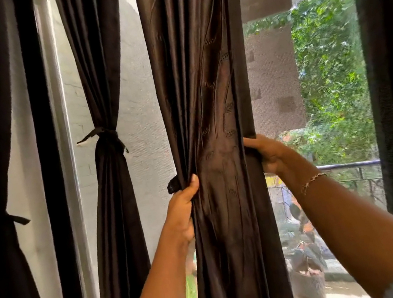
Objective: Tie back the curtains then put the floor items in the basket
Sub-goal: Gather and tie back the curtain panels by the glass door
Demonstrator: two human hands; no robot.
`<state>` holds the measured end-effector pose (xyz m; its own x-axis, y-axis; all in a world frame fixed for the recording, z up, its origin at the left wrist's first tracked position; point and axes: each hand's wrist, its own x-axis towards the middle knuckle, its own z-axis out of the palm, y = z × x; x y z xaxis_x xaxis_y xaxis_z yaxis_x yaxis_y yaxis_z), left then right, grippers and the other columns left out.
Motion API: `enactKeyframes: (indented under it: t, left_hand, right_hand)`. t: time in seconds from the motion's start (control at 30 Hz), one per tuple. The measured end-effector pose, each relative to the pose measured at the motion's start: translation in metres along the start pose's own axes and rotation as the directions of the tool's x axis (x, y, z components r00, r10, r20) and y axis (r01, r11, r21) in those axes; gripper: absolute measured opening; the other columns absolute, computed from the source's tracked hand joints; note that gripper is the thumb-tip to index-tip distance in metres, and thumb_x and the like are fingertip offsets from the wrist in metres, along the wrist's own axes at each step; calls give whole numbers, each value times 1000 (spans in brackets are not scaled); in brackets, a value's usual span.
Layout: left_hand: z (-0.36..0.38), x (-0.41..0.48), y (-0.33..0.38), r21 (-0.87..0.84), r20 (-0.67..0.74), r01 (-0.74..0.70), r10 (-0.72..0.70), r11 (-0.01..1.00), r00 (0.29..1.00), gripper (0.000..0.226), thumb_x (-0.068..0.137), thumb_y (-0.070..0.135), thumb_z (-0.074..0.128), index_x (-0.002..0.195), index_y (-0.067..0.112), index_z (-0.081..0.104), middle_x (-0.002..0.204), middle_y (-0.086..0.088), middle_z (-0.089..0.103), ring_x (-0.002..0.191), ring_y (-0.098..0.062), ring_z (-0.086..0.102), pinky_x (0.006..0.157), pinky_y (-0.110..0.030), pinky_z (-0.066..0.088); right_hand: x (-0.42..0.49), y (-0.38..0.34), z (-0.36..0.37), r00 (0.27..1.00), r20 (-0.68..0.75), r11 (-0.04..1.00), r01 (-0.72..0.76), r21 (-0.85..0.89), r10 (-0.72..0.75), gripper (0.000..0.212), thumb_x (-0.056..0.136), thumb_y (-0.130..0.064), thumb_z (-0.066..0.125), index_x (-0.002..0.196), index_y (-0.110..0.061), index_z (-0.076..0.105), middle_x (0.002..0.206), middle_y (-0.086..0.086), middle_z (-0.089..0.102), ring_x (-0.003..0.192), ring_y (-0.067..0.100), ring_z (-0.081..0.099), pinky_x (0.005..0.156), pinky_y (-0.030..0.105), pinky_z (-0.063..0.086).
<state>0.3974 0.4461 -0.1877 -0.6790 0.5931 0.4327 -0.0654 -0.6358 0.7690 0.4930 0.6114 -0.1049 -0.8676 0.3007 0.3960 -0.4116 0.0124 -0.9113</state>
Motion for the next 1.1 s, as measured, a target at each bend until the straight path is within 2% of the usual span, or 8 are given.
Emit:
enactKeyframes:
  t: [0.23,0.37,0.57,0.67,0.83,0.9,1.03,1.1]
  left_hand:
    - [1,0,-2,162,-138,-74,97,984,986,20,92,24,53,92,12,69,81,0,75,77,-12,71,65,-23,57]
    - [22,-2,-8,357,-308,-100,218,929,926,39,94,28,49,128,9,52,120,-6,61,112,-21,57,98,-31,43]
    - [38,-5,-16,467,-314,-146,318,872,895,39,96,26,45,130,8,47,125,-9,58,116,-22,54,98,-27,42]
    - [42,-9,-17,425,-312,-131,281,896,908,41,95,28,46,132,9,47,128,-10,57,118,-24,54,102,-35,42]
    - [52,-16,-20,401,-229,-148,255,904,939,39,95,32,46,128,12,51,111,4,60,100,-10,57,76,-14,47]
    - [54,-19,-21,358,-155,-152,219,921,963,36,93,37,45,120,17,57,97,12,64,87,-3,61,65,-8,48]
    - [54,-23,-20,226,-4,-154,159,962,987,39,72,55,57,94,26,69,83,13,74,80,1,69,61,-10,50]
    - [54,-21,-19,229,0,-157,161,961,987,20,77,43,64,81,25,74,79,9,74,77,-4,70,63,-13,51]
  right_hand:
    - [-12,18,12,982,-99,959,130,-250,-159,17,78,4,64,93,-4,67,87,9,71,61,10,69,58,25,58]
    - [-23,33,22,869,-283,748,138,-649,-405,22,85,-17,64,105,-8,67,98,10,69,84,21,67,76,31,52]
    - [-55,53,47,935,-125,924,294,-246,-331,50,79,-46,61,121,-18,58,116,-1,66,106,14,63,91,25,50]
    - [-55,62,51,830,-199,616,205,-761,-521,40,91,-13,52,130,-8,45,120,11,59,108,26,57,84,25,41]
    - [-60,71,71,794,-143,243,6,-970,-590,50,95,-19,40,141,-10,22,126,11,45,106,30,55,78,36,45]
    - [-62,75,79,811,-106,183,1,-983,-575,54,98,-21,34,146,-8,12,141,11,38,118,28,48,90,36,44]
    - [-68,80,85,842,-105,388,131,-912,-530,52,99,-40,21,147,-19,20,145,6,40,128,22,42,104,31,36]
    - [-77,80,85,810,32,257,223,-941,-586,48,100,-23,31,145,-10,27,147,8,38,131,24,38,108,31,34]
